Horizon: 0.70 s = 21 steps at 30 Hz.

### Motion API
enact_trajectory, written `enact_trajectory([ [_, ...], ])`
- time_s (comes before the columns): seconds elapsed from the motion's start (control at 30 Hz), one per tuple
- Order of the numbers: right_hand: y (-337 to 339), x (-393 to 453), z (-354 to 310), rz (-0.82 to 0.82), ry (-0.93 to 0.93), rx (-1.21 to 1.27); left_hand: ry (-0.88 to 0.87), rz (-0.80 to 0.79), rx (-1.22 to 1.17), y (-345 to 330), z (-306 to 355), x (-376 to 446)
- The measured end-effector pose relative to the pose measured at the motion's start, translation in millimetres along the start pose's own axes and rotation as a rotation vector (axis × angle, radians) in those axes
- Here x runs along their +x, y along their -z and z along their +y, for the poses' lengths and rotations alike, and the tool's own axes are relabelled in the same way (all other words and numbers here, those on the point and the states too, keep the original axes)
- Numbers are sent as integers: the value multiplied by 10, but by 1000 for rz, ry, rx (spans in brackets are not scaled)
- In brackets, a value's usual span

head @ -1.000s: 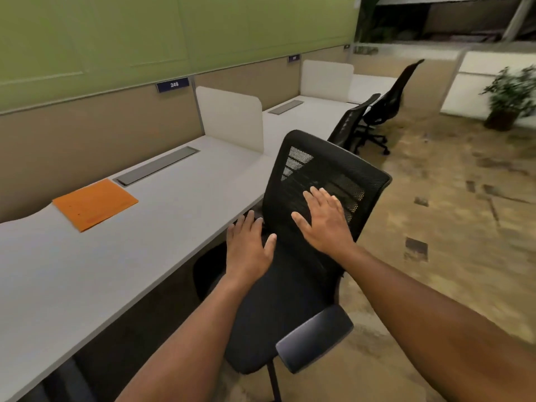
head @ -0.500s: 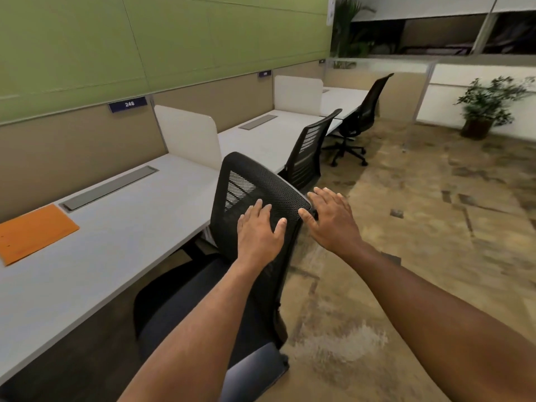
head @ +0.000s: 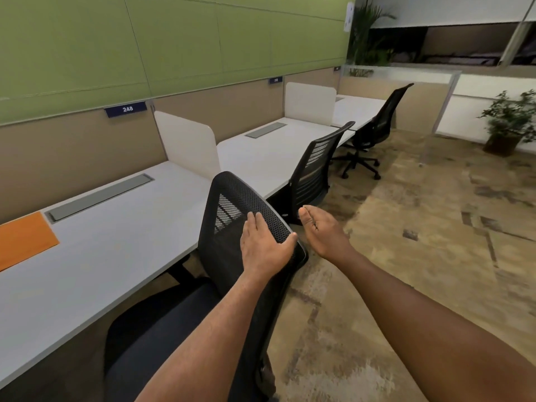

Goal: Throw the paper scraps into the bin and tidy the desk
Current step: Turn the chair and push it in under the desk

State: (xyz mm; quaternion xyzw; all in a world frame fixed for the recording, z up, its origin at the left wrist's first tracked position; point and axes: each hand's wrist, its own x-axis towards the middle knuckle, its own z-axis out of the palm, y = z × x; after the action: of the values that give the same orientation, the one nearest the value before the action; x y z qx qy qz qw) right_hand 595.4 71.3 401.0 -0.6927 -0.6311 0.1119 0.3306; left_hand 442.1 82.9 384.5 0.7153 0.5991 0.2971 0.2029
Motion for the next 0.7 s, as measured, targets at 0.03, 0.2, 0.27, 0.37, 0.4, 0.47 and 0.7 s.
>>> enact_trajectory([
  [0.03, -6, 68, 30, -28, -8, 12, 40, -24, -11, -47, 17, 51],
  [0.2, -53, 526, 185, -151, -29, 69, 237, -63, -65, -303, 212, 269],
  [0.27, -91, 650, 182, -212, -17, 90, 286, -55, -68, -346, 276, 252],
  [0.37, -136, 788, 186, -327, 43, 100, 342, -59, -104, -369, 311, 236],
  [0.4, -148, 823, 187, -356, 64, 105, 353, -51, -116, -367, 312, 220],
  [0.47, -174, 856, 175, -407, 116, 107, 360, -16, -139, -358, 314, 174],
  [0.7, -209, 692, 325, -550, 292, 65, 382, 80, -160, -389, 401, -258],
])
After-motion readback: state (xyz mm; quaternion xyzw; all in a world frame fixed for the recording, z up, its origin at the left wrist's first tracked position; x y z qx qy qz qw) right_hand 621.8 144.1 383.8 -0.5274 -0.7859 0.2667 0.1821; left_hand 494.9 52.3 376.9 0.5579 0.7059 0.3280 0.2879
